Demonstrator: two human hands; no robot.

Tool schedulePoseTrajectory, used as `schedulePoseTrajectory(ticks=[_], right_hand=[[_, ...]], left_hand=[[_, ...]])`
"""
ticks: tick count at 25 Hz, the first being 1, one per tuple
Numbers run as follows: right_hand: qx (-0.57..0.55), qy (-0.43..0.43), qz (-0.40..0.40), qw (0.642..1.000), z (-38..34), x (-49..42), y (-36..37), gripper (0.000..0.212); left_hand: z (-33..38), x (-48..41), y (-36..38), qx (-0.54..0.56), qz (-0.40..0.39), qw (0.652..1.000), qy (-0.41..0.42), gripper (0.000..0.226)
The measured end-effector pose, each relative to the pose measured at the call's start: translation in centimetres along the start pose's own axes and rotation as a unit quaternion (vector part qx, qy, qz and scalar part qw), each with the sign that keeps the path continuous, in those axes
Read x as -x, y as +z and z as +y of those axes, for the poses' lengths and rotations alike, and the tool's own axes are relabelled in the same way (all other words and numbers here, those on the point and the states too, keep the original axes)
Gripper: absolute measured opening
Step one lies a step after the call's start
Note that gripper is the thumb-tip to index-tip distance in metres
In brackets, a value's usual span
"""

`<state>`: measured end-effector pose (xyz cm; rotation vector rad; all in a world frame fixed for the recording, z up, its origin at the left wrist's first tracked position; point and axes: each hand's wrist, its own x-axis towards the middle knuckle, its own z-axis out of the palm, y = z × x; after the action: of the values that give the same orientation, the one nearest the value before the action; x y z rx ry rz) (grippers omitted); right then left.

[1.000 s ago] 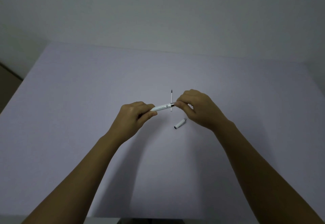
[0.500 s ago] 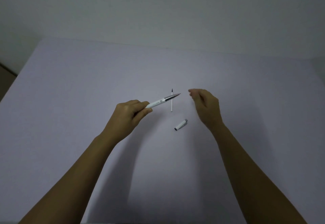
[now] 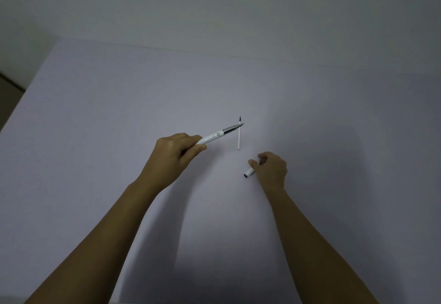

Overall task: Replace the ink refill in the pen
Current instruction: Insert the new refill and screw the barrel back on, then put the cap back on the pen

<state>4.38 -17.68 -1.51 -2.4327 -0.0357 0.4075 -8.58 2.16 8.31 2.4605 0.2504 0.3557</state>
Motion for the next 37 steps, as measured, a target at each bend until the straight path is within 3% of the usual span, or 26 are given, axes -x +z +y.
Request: schedulePoseTrajectory(ticks=[7,11,15,22,31,37], right_hand=[[-0.221,0.075,0.022,0.972,-1.6,-0.7,-1.9,0.028],[-0.346,0.051,0.046,0.936,-3.4,-0.9,-3.9,0.006],[-0.410,0.009,0.048,0.911,-5.6,-0.7,-5.5,0.006],[-0.448,-0.028,0.005,0.893,-7.5,0.3,-6.1,0.014],[-0.426,-0.066,-0.012,0.902,-7.6,1.7,-6.0,0.023],[-0.390,-0.076,-0.017,0.918,-7.9,2.9,-4.8,0.012]], left_hand=[[-0.5,-0.1,0.6,0.013,0.007,1.000,-0.011,0.016],[-0.7,0.6,1.0,0.030,0.016,0.999,-0.030,0.015],[-0.6,1.1,1.2,0.030,0.003,0.999,-0.040,0.015],[0.1,1.5,1.1,0.019,-0.006,0.999,-0.045,0.023],[0.6,1.8,0.9,0.012,-0.021,0.998,-0.050,0.028],[1.4,1.6,1.2,0.008,-0.014,0.999,-0.037,0.027]])
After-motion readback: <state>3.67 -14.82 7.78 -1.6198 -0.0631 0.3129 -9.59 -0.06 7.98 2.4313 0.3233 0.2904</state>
